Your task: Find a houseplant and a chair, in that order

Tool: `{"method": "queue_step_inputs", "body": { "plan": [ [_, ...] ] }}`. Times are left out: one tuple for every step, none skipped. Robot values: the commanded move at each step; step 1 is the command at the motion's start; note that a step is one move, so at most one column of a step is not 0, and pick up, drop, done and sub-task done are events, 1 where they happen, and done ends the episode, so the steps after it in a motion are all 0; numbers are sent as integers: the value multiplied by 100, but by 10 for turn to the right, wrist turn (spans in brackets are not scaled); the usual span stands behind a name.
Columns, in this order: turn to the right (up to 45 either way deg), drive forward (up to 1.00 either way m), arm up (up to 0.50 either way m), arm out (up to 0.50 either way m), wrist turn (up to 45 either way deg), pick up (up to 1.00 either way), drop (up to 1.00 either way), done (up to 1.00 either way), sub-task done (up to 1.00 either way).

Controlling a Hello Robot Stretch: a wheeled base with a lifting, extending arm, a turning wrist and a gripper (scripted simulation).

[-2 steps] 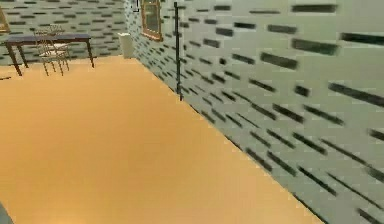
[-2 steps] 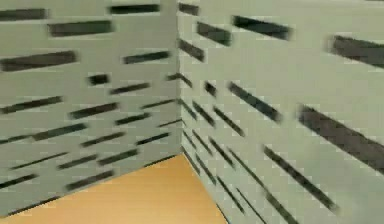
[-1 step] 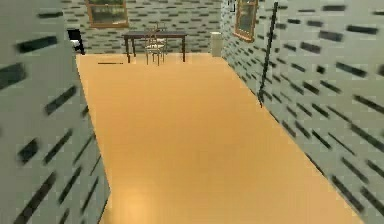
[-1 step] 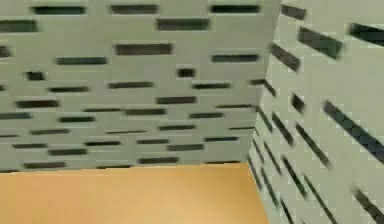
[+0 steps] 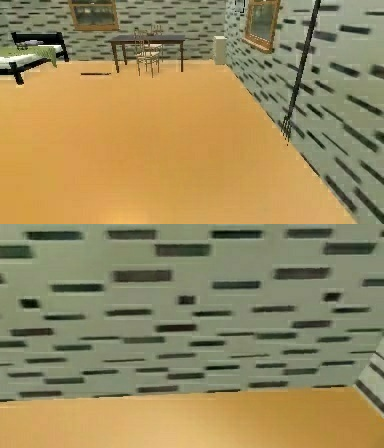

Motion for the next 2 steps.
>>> {"method": "queue_step_inputs", "body": {
  "plan": [
    [-60, 0, 0, 0, 0, 0, 0, 0, 0],
    [0, 65, 0, 0, 0, 0, 0, 0, 0]
  ]
}}
